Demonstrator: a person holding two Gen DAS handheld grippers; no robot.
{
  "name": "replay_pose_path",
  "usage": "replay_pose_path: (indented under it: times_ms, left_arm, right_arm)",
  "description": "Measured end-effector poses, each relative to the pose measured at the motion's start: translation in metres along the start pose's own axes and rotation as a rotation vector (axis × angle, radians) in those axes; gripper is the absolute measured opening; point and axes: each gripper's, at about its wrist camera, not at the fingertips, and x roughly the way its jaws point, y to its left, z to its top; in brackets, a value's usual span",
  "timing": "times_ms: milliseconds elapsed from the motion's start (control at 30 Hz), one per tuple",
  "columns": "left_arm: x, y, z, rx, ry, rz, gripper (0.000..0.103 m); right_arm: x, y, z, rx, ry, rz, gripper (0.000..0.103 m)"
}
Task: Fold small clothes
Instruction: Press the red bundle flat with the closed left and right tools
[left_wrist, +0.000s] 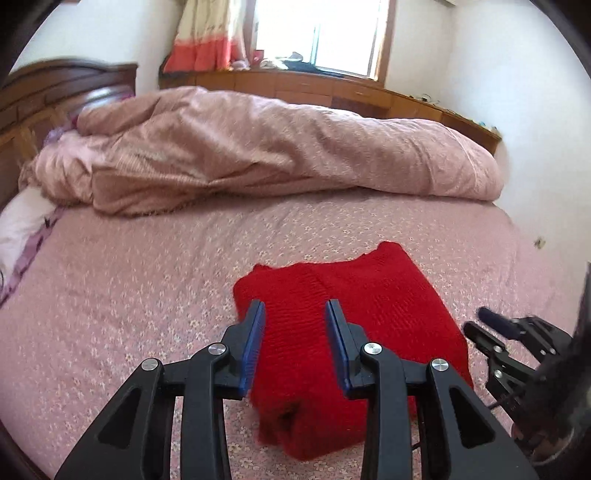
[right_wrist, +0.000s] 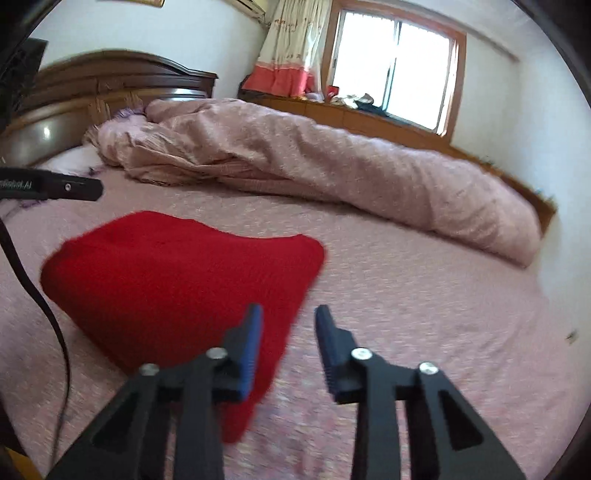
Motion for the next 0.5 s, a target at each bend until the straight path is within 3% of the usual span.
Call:
replay_pose_path:
  times_ms: [33,200,267,300,367,500]
  left_arm:
    - [0.0,-0.003,-0.001,0.014,-0.005,0.002,0.027]
    - [0.021,-0.008,-0.021,0.043,-0.057,0.007,0.027]
    - [0.036,-0.006,-0.028,0.021,-0.021,-0.007,0.027]
    - [0.049,-0.008,-0.03,0.02,0.034,-0.013,0.027]
    - [0.065,-0.014,-0.032,0.029,0.094,-0.011,0.027]
    - [0.077,-0.013,-0.033,-0.002,0.114,-0.016,0.027]
  right_arm:
    - [0.007,-0.003,0.0,0.037,0.009,0.043,0.014]
    - [0.034,0.0,-0.004,0.113,0.019,0.112,0.006]
    - [0.044,-0.001,-0.006,0.157,0.004,0.184,0.006]
    - [0.05,0.0,-0.008,0.172,0.014,0.204,0.006]
    - [0.057,0.005,-0.009,0.148,0.034,0.176,0.006]
    - [0.057,0.026,-0.001,-0.042,0.087,0.082,0.005]
